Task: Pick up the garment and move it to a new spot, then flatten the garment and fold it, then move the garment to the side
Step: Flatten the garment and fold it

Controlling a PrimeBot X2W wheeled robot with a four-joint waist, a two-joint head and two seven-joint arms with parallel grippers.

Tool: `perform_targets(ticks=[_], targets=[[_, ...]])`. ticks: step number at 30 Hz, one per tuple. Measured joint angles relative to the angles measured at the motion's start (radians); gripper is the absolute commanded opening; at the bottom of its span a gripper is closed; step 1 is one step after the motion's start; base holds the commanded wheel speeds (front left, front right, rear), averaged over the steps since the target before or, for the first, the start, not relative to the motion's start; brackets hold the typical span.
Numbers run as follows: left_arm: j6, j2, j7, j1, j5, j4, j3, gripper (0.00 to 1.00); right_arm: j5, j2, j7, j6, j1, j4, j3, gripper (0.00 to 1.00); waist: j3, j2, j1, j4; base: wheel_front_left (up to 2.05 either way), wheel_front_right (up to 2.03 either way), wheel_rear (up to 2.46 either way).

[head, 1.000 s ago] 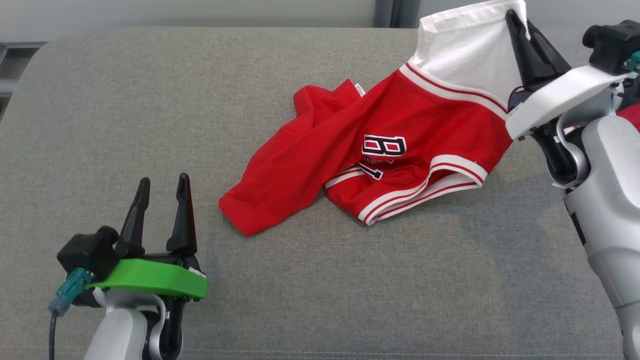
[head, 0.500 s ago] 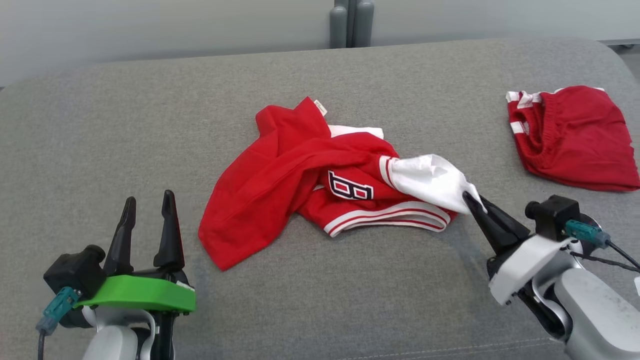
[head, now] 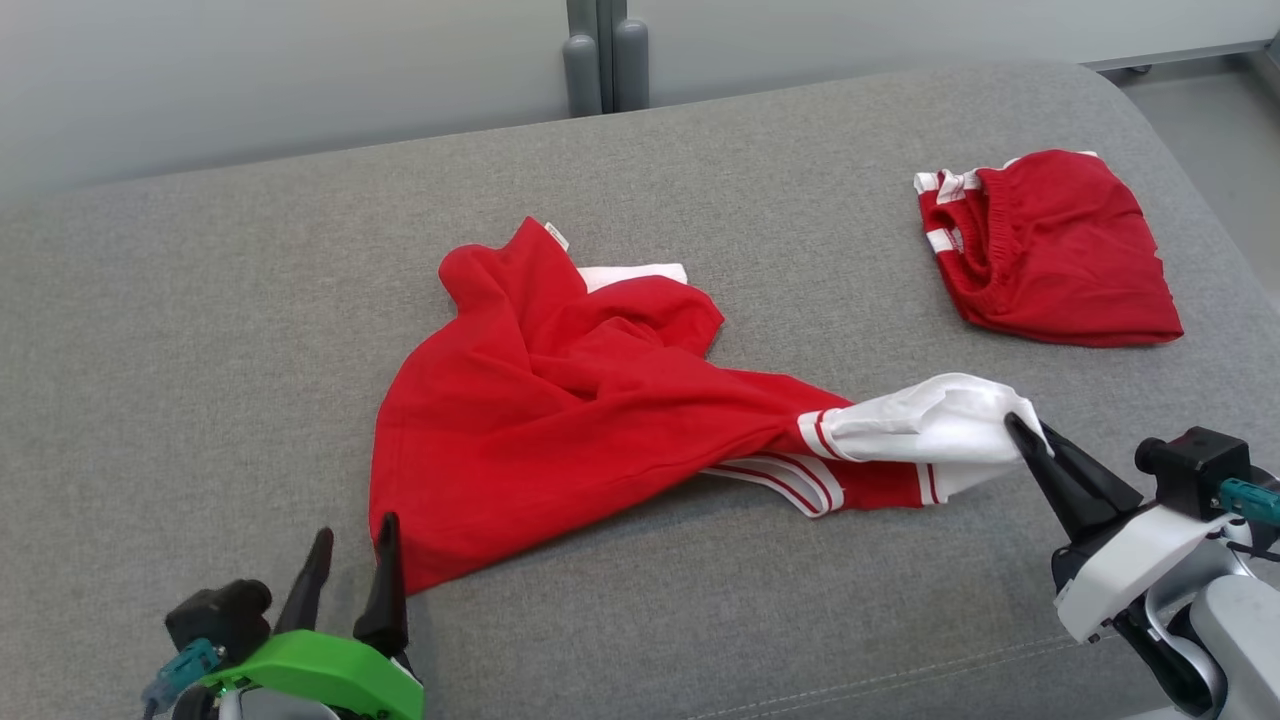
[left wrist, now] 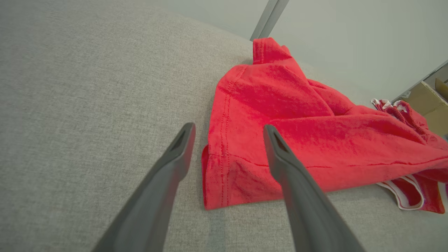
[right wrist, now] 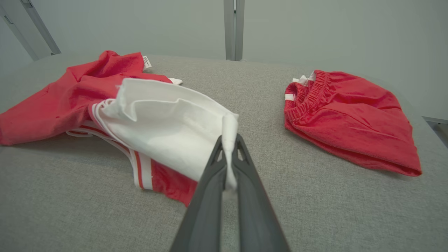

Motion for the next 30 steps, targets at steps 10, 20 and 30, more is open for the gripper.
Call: perform_targets(ticks=[10, 20, 30], targets=[[-0.044, 0.008, 0.087, 0.005, 0.026, 0.107, -0.079, 1.00, 0.008, 0.001, -0.008, 0.000, -0.001, -0.012, -0.032, 0.00, 0.006, 0.0000, 0.0000, 0.010, 0.00, 0.00, 0.00], [-0.055, 0.007, 0.073, -0.065, 0.026, 0.173, -0.073, 1.00, 0.009, 0.003, -0.009, 0.000, 0.000, -0.023, -0.029, 0.00, 0.001, 0.0000, 0.0000, 0.033, 0.00, 0.00, 0.00], [-0.080, -0.002, 0.064, -0.112, 0.016, 0.252, -0.078, 1.00, 0.011, 0.003, -0.009, 0.000, 0.004, -0.030, -0.025, 0.00, 0.002, 0.0000, 0.0000, 0.023, 0.00, 0.00, 0.00]])
